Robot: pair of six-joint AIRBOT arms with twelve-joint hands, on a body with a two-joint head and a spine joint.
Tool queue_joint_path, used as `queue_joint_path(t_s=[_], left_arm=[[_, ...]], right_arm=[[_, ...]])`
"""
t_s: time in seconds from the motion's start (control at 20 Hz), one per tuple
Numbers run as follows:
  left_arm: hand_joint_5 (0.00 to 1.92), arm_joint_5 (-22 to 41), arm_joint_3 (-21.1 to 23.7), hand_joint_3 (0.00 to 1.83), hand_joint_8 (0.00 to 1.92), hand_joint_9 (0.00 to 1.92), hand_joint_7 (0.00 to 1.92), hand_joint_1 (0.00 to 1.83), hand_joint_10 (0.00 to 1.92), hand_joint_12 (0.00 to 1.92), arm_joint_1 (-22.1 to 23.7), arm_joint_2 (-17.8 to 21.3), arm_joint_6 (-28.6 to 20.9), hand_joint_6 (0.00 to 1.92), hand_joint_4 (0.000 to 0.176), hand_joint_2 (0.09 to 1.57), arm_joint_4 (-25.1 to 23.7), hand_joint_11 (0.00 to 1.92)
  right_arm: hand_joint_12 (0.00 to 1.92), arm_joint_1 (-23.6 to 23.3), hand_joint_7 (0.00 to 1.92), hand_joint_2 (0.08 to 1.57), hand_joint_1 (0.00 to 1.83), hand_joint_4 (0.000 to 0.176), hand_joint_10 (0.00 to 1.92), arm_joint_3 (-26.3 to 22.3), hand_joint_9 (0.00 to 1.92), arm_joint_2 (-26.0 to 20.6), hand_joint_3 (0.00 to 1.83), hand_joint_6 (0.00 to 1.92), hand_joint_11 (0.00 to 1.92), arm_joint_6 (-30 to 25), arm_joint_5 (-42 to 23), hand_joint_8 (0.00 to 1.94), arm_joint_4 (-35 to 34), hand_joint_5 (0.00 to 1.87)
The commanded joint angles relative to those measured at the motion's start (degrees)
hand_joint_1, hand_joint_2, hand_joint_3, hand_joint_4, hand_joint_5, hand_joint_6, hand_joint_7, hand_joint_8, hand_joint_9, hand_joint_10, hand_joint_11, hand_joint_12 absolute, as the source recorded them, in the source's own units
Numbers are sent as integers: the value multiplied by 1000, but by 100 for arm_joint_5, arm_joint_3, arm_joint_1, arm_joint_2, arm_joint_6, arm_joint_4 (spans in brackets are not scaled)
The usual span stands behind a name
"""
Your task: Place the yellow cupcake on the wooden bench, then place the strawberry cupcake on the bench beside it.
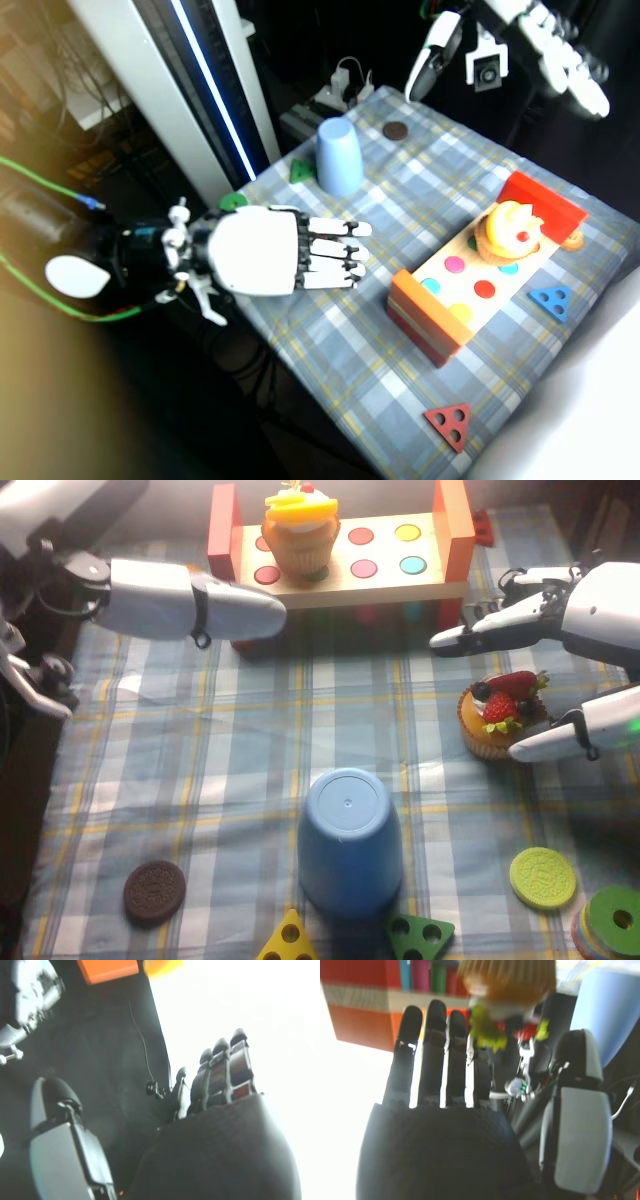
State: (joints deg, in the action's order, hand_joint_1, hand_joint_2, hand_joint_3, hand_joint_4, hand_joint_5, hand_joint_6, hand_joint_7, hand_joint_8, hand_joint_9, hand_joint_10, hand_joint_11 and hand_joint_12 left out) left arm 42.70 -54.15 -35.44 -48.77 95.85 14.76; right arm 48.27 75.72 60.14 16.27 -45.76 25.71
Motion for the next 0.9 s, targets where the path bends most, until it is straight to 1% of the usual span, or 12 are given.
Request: queue_joint_path(t_s=[0.0,0.1,0.15,0.35,0.4,0.45,0.55,0.6,0.7,0.75,0.8,0.85], left_arm=[[0,897,20,15,0,0,0,877,0,0,58,53,-105,0,176,765,-42,0],[0,941,24,21,0,0,0,830,0,0,58,52,-109,0,176,793,-41,0],[0,953,27,26,0,0,0,814,0,0,45,57,-120,0,176,811,-31,0],[0,1013,34,2,0,0,0,877,0,0,-16,85,-241,0,176,781,-18,0],[0,1035,34,2,0,0,0,900,0,0,-22,91,-274,0,176,781,-17,0],[0,1056,34,5,0,0,0,877,0,0,-31,97,-307,0,176,789,-11,0],[0,1082,34,8,0,0,0,861,0,0,-58,113,-350,0,176,798,18,0],[0,1096,36,9,0,0,0,851,0,0,-83,122,-364,0,176,804,45,0],[0,1121,41,11,0,0,0,838,0,0,-139,145,-439,0,176,813,90,0],[0,1122,41,11,0,0,0,836,0,0,-161,157,-496,0,176,814,96,0],[0,1125,41,10,0,0,0,846,0,0,-167,160,-522,0,176,814,97,0],[0,1132,41,7,0,0,0,860,0,0,-168,160,-526,0,176,811,99,0]], right_arm=[[1424,-78,793,932,970,27,369,27,696,46,0,12,256,-47,-432,38,-171,580],[1415,-78,862,985,1043,43,603,54,562,66,3,10,126,-47,-406,39,-164,713],[1510,-80,911,999,1124,6,860,62,522,66,1,8,114,-47,-391,88,-142,798],[1908,-99,414,991,1148,10,1850,67,345,70,0,4,204,-47,-347,1564,-82,884],[1869,-99,539,1047,1147,0,1717,67,407,89,30,676,221,-47,-334,1407,-82,1018],[1655,-99,883,1107,1221,0,1334,70,621,111,12,793,257,-47,-323,1240,-82,976],[1627,-124,957,1096,1245,0,1131,74,706,124,0,611,300,-60,-368,1179,-91,1123],[1778,-155,864,1129,1248,0,1477,74,583,115,2,564,241,-93,-489,1390,-124,1107],[1759,-344,865,1155,1245,0,1590,43,514,39,0,699,133,-133,-798,1449,-154,998],[1523,-469,875,1153,1242,0,1517,11,552,-39,1,745,169,-133,-969,1423,-170,986],[1638,-582,733,1138,1056,79,1587,-15,490,-100,5,1005,136,-133,-1161,1514,-201,938],[1614,-721,780,1189,1140,35,1152,-30,466,-162,0,1086,55,-133,-1399,1399,-275,885]])
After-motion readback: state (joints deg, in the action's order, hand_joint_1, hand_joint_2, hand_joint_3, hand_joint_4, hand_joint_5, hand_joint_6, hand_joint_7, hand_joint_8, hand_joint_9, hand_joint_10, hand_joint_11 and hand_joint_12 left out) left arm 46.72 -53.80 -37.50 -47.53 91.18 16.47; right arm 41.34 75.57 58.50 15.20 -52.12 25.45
